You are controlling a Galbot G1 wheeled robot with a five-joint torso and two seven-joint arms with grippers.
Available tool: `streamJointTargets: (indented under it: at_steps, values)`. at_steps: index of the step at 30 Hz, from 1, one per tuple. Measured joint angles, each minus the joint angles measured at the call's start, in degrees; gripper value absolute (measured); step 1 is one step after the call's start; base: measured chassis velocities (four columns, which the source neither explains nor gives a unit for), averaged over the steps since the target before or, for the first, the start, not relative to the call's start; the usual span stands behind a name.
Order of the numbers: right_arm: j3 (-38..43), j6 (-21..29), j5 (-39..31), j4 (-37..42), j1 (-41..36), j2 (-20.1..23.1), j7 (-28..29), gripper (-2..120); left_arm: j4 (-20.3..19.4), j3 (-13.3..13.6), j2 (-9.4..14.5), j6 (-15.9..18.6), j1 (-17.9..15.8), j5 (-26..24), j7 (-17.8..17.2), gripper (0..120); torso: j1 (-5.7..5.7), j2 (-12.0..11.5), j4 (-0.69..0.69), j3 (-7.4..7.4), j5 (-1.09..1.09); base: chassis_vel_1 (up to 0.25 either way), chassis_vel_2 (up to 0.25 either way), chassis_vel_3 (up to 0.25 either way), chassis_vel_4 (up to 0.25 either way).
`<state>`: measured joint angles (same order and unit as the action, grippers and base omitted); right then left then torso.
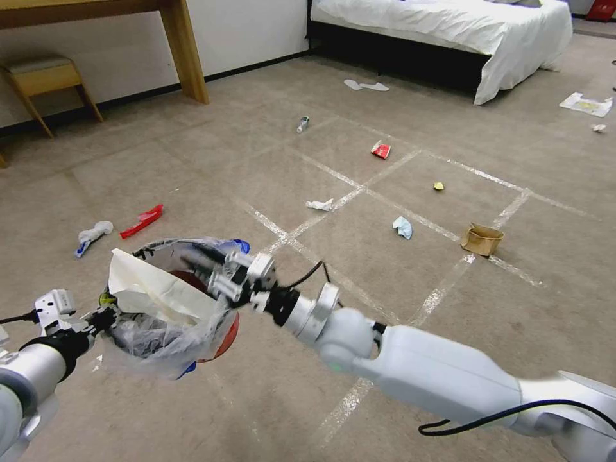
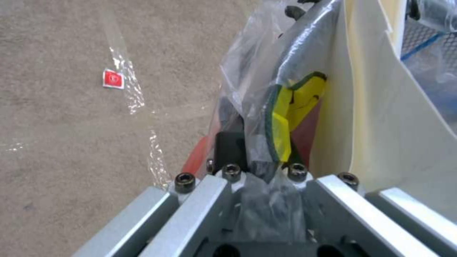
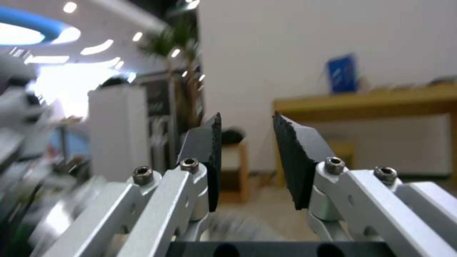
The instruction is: Pick up the trash bin and place the garbage on the floor into it.
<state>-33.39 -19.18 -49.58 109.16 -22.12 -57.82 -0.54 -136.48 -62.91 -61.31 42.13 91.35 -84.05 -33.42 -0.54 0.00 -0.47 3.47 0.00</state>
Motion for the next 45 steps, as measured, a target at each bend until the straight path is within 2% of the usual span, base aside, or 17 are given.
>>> streamJointTargets:
  at_steps: [8, 10, 11, 13, 14, 15, 16, 19, 20, 21, 22, 27, 28, 31, 32, 35, 45]
  values:
    - [15.0, 2.3, -5.1, 6.1, -3.4, 4.2, 0.7, 41, -0.1, -0.1, -0.1, 0.0, 0.4, 1.7, 0.6, 1, 0.00, 0.0, 0.00, 0.00, 0.01, 0.000, 0.000, 0.000, 0.000]
    - [24.4, 3.0, -6.7, 8.6, -7.3, 6.7, 1.4, 45, 0.2, 0.0, -0.6, 0.0, 0.6, 4.8, 2.1, 1, 0.00, 0.0, 0.00, 0.00, 0.00, 0.000, 0.000, 0.000, 0.000]
    - [24.4, 3.0, -6.7, 8.6, -7.3, 6.7, 1.4, 45, 0.2, 0.0, -0.6, 0.0, 0.6, 4.8, 2.1, 1, 0.00, 0.0, 0.00, 0.00, 0.00, 0.000, 0.000, 0.000, 0.000]
    - [32.3, 3.8, -7.3, 10.4, -11.4, 8.5, 2.3, 46, 0.4, 0.2, -1.0, -0.1, 0.9, 7.5, 3.2, 1, 0.00, 0.0, 0.01, 0.00, 0.03, 0.000, 0.000, 0.000, 0.000]
    - [32.3, 3.8, -7.3, 10.4, -11.4, 8.5, 2.3, 46, 0.4, 0.2, -1.0, -0.1, 0.9, 7.5, 3.2, 1, 0.00, 0.0, 0.01, 0.00, 0.03, 0.000, 0.000, 0.000, 0.000]
    - [38.8, 4.3, -7.0, 11.7, -15.1, 10.1, 3.4, 47, 0.5, 0.3, -1.4, -0.1, 1.0, 8.3, 3.6, 1, 0.00, 0.0, 0.01, -0.01, 0.00, 0.000, 0.000, 0.000, 0.000]
    - [43.9, 4.1, -6.0, 12.5, -19.2, 11.3, 4.5, 47, 0.6, 0.4, -1.9, -0.1, 1.1, 9.6, 4.1, 1, 0.00, 0.0, -0.01, -0.01, -0.01, 0.000, 0.000, 0.000, 0.000]
    - [48.8, 3.7, -3.9, 12.7, -23.5, 12.1, 5.3, 47, 0.8, 0.5, -2.4, -0.3, 1.3, 11.4, 4.7, 1, 0.00, 0.0, -0.02, 0.00, 0.03, 0.000, 0.000, 0.000, 0.000]
    - [55.2, 3.3, -0.4, 12.8, -27.9, 12.1, 6.4, 54, 0.9, 0.6, -3.1, -0.5, 1.7, 13.5, 5.4, 1, 0.00, 0.0, -0.03, 0.00, 0.03, 0.000, 0.000, 0.000, 0.000]
    - [55.2, 3.3, -0.4, 12.8, -27.9, 12.1, 6.4, 54, 0.9, 0.6, -3.1, -0.5, 1.7, 13.5, 5.4, 1, 0.00, 0.0, -0.03, 0.00, 0.03, 0.000, 0.000, 0.000, 0.000]
    - [61.1, 3.3, 2.5, 13.0, -31.6, 11.1, 7.6, 62, 0.5, 0.4, -4.2, -0.7, 2.3, 15.2, 6.0, 1, 0.00, 0.0, -0.02, 0.00, 0.01, 0.000, 0.000, 0.000, 0.000]
    - [70.8, 4.6, 9.3, 15.7, -39.7, 7.6, 10.1, 81, 0.1, 0.4, -6.2, -1.7, 3.1, 20.7, 7.8, 1, 0.01, 0.0, 0.01, -0.01, 0.00, 0.000, 0.000, 0.000, 0.000]
    - [70.8, 4.6, 9.3, 15.7, -39.7, 7.6, 10.1, 81, 0.1, 0.4, -6.2, -1.7, 3.1, 20.7, 7.8, 1, 0.01, 0.0, 0.01, -0.01, 0.00, 0.000, 0.000, 0.000, 0.000]
    - [75.4, 5.0, 16.1, 17.5, -49.1, 4.1, 12.4, 93, -0.1, 1.0, -7.3, -2.0, 3.1, 23.2, 8.8, 1, 0.00, 0.0, 0.00, -0.01, 0.00, 0.000, 0.000, 0.000, 0.000]
    - [75.4, 5.0, 16.1, 17.5, -49.1, 4.1, 12.4, 93, -0.1, 1.0, -7.3, -2.0, 3.1, 23.2, 8.8, 1, 0.00, 0.0, 0.00, -0.01, 0.00, 0.000, 0.000, 0.000, 0.000]
    - [77.3, 5.2, 22.9, 17.1, -59.7, 0.0, 15.2, 99, 0.0, 1.2, -8.3, -2.6, 3.0, 25.4, 9.4, 1, 0.01, 0.0, -0.01, -0.01, 0.00, 0.000, 0.000, 0.000, 0.000]
    - [72.9, 4.0, 32.1, 10.8, -64.8, -3.7, 17.9, 100, -1.2, 1.7, -9.3, -2.8, 3.4, 26.4, 10.1, 1, 0.01, 0.0, 0.00, 0.00, 0.00, 0.000, 0.000, 0.000, 0.000]
